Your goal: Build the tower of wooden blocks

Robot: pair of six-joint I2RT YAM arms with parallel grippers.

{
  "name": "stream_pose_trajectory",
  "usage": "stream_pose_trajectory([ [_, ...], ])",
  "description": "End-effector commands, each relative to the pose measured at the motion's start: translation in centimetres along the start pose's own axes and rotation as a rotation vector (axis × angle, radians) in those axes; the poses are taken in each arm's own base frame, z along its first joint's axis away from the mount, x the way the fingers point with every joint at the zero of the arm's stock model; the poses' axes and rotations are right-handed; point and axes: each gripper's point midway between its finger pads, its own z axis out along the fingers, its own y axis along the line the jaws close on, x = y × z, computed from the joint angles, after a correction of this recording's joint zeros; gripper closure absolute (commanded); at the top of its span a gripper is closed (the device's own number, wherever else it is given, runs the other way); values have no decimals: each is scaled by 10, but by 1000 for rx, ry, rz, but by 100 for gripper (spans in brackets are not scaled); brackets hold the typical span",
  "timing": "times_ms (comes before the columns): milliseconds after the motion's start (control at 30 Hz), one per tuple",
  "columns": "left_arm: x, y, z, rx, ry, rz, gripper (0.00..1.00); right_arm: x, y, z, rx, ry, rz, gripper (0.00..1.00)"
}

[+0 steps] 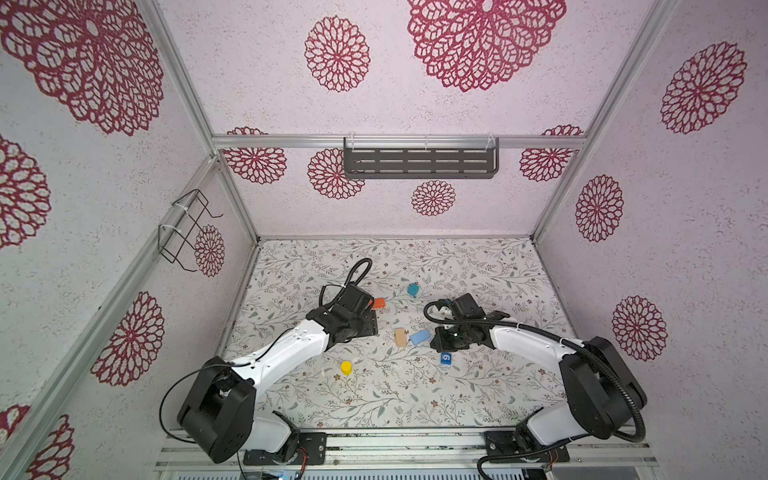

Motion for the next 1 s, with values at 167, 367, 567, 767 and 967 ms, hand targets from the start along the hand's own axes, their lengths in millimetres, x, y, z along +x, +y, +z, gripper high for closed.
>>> stream_pose_trajectory([
  [167,-6,-32,29,55,20,23,61,-18,-1,14,-16,-16,23,100],
  [367,-1,-35,45,45,50,35,69,-20,-11,25,-7,5,42,100],
  [567,-6,-34,43,22,38,48,49,-25,-18,32,-2,18,56,100],
  [767,-11,-33,35,11,30,61,32,-39,-21,36,9,38,44,100],
  [967,-15,-30,30,-8,5,51,30,-57,-21,41,5,40,39,100],
])
